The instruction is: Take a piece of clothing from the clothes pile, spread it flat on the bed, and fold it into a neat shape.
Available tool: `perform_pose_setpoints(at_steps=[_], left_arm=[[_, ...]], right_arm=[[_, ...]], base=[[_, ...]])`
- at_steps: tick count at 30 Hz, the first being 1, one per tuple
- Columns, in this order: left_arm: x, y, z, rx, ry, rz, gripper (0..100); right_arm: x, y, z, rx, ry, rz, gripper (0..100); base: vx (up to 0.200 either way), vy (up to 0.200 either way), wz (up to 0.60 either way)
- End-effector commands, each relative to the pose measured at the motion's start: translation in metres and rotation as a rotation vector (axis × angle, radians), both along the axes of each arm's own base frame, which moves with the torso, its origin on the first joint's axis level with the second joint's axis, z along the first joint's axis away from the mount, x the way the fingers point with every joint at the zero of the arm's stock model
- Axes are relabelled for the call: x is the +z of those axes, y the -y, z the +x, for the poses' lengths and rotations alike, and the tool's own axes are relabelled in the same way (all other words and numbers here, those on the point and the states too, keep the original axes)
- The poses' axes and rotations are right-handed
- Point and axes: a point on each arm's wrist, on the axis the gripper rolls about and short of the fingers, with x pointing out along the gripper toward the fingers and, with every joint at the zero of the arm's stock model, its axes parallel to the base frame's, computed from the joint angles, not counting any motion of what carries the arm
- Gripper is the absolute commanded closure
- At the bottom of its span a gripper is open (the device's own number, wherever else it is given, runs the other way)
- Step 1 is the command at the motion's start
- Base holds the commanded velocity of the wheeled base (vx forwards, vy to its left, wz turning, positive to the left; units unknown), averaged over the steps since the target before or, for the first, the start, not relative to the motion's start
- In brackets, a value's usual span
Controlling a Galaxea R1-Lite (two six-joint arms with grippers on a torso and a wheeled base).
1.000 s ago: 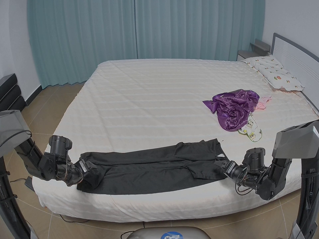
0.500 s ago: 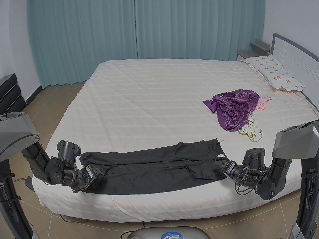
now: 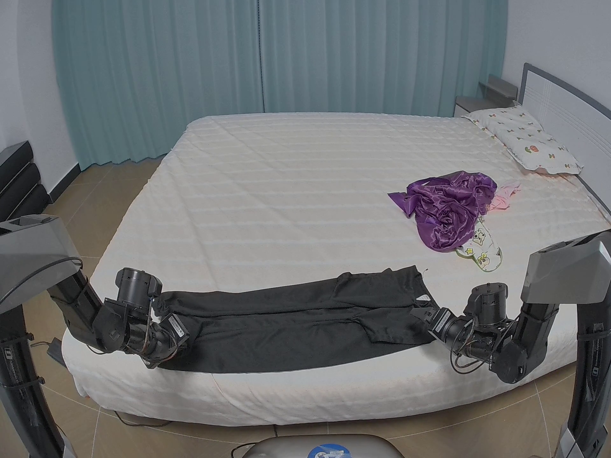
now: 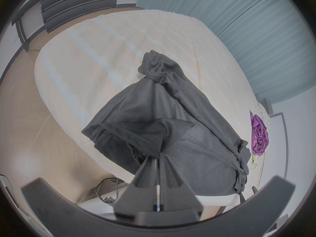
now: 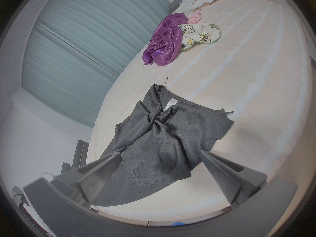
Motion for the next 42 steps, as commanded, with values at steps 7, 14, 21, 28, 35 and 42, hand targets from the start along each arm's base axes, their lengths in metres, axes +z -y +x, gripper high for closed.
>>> perform_pose_setpoints(at_steps=[7, 14, 21, 28, 35, 42], left_arm=[[0.013, -0.023, 0.015, 0.095, 0.069, -0.022, 100], [0.023, -0.036, 0.033, 0.218, 0.124, -0.095, 100], [0.008, -0.058, 0.044, 0.276, 0.102, -0.08, 100], [-0.007, -0.061, 0.043, 0.264, 0.056, -0.045, 100], [-0.019, -0.061, 0.05, 0.283, 0.045, 0.011, 100], [-0.016, -0.06, 0.049, 0.279, 0.053, 0.011, 0]], right_arm=[[-0.001, 0.0, 0.0, 0.001, -0.003, -0.001, 0], [-0.001, 0.0, 0.0, 0.001, -0.003, -0.001, 0], [-0.003, -0.001, -0.001, 0.004, -0.01, -0.003, 0], [-0.003, -0.001, -0.001, 0.004, -0.01, -0.003, 0], [-0.004, -0.002, -0.002, 0.008, -0.013, -0.005, 0], [-0.004, -0.001, -0.002, 0.006, -0.013, -0.005, 0]], base=[[0.0, 0.0, 0.0], [0.0, 0.0, 0.0], [0.0, 0.0, 0.0], [0.0, 0.0, 0.0], [0.0, 0.0, 0.0], [0.0, 0.0, 0.0]])
